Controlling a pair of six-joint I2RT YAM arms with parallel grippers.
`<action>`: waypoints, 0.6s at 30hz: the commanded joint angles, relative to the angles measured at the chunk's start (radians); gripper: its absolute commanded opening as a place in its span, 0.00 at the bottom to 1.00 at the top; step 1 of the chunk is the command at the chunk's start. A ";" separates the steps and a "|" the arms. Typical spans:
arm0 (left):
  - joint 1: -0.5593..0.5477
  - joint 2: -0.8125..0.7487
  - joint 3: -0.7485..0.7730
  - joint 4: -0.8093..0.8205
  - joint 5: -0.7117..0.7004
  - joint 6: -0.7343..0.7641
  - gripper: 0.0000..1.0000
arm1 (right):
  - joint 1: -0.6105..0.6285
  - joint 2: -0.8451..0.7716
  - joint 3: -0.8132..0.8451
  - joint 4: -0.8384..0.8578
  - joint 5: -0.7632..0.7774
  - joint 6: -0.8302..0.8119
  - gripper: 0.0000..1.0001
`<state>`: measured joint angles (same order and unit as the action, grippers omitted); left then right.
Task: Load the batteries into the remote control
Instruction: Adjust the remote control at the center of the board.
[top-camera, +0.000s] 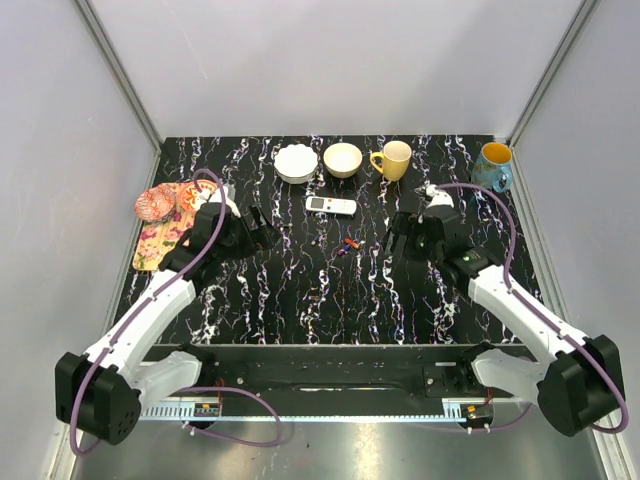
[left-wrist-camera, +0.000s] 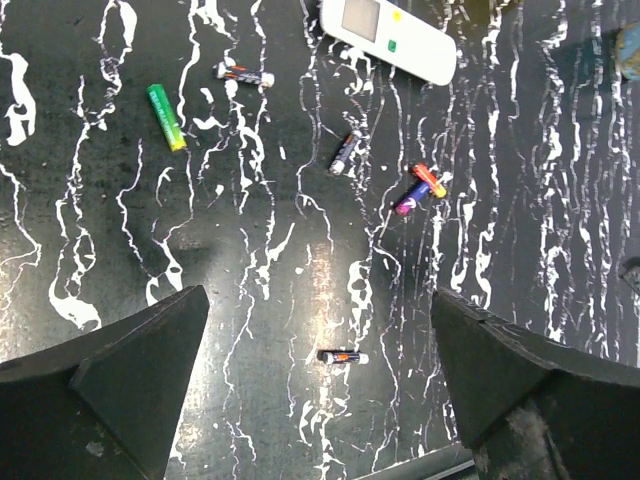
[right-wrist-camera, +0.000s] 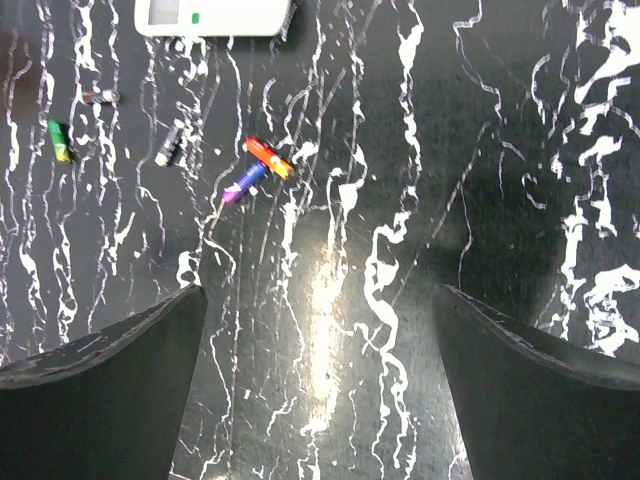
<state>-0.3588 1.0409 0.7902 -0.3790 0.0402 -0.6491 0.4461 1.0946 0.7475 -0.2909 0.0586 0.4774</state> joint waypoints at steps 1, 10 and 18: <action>0.003 -0.048 -0.008 0.084 0.064 0.023 0.99 | 0.000 0.028 0.108 -0.017 -0.037 -0.052 1.00; 0.003 -0.097 -0.023 0.077 0.072 0.080 0.99 | 0.040 0.165 0.294 -0.125 0.047 -0.154 1.00; -0.002 -0.130 -0.060 0.089 0.087 0.060 0.99 | 0.098 0.476 0.480 0.019 0.068 -0.379 1.00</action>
<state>-0.3588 0.9493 0.7555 -0.3412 0.0994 -0.5949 0.5209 1.4712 1.1442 -0.3737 0.1150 0.2707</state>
